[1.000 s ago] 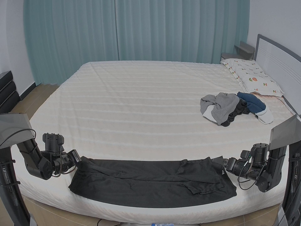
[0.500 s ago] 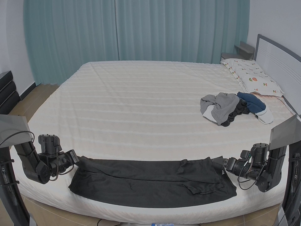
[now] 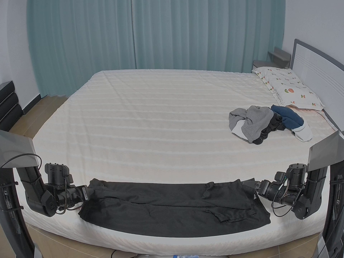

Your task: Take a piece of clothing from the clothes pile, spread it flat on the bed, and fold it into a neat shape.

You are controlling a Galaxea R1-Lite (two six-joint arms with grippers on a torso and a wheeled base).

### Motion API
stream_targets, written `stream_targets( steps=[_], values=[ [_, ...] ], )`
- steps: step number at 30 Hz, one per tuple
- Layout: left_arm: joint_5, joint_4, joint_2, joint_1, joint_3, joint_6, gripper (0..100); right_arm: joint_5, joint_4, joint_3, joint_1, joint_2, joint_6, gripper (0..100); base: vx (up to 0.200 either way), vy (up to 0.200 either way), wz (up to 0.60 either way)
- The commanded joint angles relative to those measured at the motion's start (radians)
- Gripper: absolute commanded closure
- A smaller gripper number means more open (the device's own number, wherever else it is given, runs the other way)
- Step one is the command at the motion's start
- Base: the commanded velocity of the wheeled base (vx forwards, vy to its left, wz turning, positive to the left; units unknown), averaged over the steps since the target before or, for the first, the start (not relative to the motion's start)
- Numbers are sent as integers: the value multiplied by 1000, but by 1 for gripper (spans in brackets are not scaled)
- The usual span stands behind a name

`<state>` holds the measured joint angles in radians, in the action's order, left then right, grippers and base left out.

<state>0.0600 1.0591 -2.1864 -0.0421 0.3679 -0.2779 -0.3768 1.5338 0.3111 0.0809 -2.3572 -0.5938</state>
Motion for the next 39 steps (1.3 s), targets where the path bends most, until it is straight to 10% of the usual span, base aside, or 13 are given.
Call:
stream_targets(
  steps=[1,13,24,25,39],
  values=[
    [0,2,-7,-13,2,-1,0,-1,2,0,0,-2,0,0,0,0,0],
    [6,-1,-73,13,158,-222,0,-1,-12,31,-15,-7,-12,0,0,0,0],
    [1,-4,-213,45,292,-236,0,-2,-17,40,-12,-13,-14,0,0,0,0],
    [-5,-2,-214,42,293,-236,100,-2,-17,42,-12,-14,-14,0,0,0,0],
    [-94,10,-205,19,295,-334,100,-2,-15,40,-13,-19,-18,0,0,0,0]
  ],
)
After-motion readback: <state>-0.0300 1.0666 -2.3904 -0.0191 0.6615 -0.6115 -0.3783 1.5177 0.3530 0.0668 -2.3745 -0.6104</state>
